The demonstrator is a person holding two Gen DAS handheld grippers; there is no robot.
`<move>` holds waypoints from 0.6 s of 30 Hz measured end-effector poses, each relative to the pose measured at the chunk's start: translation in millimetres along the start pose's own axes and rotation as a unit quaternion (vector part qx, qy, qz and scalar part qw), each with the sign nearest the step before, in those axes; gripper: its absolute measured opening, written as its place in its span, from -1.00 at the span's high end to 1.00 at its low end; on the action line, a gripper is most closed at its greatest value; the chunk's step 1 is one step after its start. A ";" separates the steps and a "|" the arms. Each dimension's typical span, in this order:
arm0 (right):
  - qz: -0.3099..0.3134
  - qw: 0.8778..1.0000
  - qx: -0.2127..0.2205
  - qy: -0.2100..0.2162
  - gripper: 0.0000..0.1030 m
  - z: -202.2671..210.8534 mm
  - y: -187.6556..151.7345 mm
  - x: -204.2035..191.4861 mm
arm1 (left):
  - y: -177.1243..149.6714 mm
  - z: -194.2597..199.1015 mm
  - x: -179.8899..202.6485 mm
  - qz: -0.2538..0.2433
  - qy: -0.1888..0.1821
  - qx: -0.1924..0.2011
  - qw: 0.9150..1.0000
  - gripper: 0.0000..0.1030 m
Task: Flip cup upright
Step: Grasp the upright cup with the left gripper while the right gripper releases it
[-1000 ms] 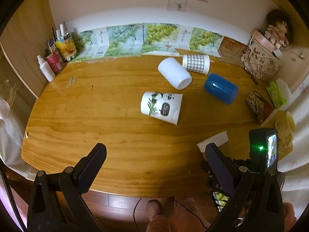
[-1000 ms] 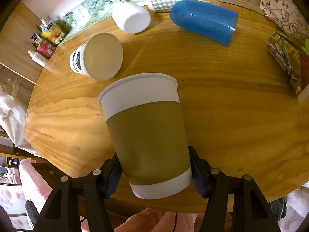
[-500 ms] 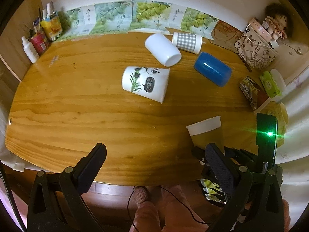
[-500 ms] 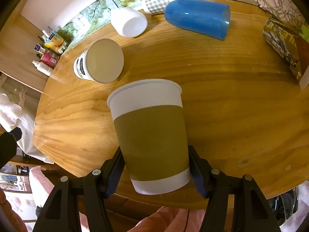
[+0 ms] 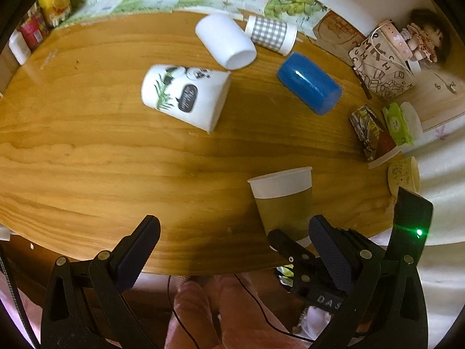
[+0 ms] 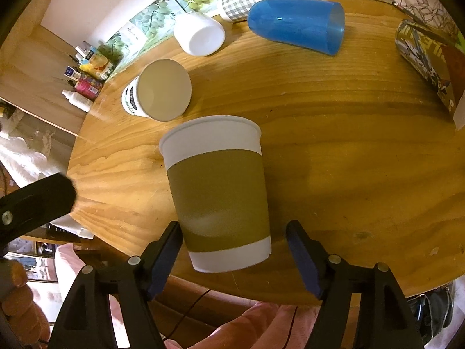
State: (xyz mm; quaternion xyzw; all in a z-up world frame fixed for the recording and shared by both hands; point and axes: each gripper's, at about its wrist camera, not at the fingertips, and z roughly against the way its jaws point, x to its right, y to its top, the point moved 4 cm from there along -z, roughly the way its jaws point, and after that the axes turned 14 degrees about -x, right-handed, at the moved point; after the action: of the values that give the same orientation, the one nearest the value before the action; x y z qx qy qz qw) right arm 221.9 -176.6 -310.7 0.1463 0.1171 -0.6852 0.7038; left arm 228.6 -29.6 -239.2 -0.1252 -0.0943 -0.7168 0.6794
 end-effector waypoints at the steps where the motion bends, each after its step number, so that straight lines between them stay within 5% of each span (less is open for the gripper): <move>1: 0.001 1.000 0.000 0.000 -0.45 1.1 -0.6 0.7 | 1.3 -3.6 0.7 0.004 -0.007 -0.008 1.000 -0.98; 18: 0.091 0.996 -0.021 -0.004 -0.46 16.6 -20.0 -5.1 | 21.2 -50.6 7.6 0.070 -0.079 -0.073 0.992 -0.98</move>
State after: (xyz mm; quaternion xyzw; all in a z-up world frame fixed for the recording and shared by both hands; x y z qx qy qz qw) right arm 201.2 -178.3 -294.3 0.1388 0.1151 -0.6165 0.7664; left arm 246.8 -53.5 -285.7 -0.2373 -0.0861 -0.6603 0.7073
